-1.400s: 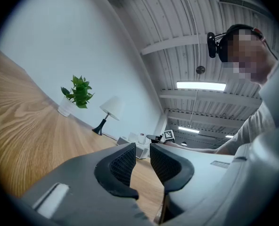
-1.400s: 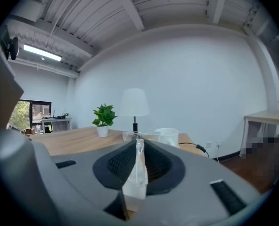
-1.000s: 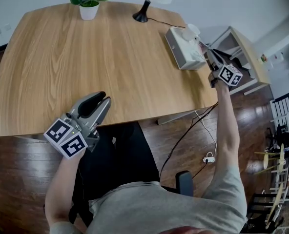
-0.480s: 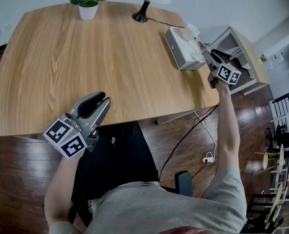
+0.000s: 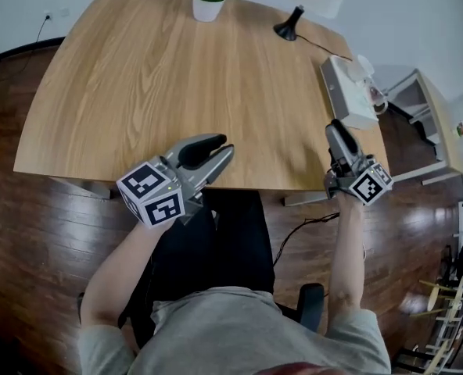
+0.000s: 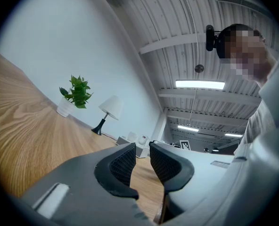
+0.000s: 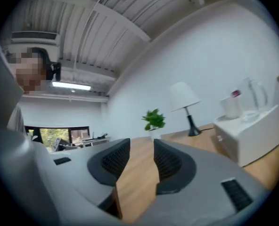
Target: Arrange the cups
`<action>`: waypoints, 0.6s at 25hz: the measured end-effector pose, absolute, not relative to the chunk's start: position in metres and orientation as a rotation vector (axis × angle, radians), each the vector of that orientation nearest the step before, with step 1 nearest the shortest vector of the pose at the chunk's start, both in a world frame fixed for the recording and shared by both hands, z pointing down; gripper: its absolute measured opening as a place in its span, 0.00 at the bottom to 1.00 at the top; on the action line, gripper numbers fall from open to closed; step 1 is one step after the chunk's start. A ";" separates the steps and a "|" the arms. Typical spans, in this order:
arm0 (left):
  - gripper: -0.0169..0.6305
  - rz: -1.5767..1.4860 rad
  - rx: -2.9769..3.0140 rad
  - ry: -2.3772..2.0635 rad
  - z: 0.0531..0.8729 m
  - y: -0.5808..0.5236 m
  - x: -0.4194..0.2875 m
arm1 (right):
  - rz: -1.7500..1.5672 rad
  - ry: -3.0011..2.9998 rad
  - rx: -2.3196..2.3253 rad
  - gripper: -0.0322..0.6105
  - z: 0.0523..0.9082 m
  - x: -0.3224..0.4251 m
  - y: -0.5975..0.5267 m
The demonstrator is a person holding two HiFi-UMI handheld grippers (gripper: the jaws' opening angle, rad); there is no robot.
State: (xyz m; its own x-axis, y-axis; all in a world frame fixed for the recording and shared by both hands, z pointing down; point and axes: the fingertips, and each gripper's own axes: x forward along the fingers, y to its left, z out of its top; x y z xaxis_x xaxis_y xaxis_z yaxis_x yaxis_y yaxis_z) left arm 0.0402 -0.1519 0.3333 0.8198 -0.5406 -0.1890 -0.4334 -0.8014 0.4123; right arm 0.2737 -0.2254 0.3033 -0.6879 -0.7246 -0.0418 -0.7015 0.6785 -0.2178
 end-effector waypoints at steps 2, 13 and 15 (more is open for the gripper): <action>0.16 -0.429 2.652 -0.737 0.334 -0.152 0.039 | -0.234 2.856 -1.020 0.28 0.308 0.205 -0.203; 0.16 -0.428 2.657 -0.722 0.334 -0.149 0.041 | -0.053 3.068 -0.933 0.28 0.352 0.084 -0.163; 0.16 -0.419 2.666 -0.722 0.333 -0.148 0.041 | -0.039 3.073 -0.947 0.28 0.352 0.085 -0.164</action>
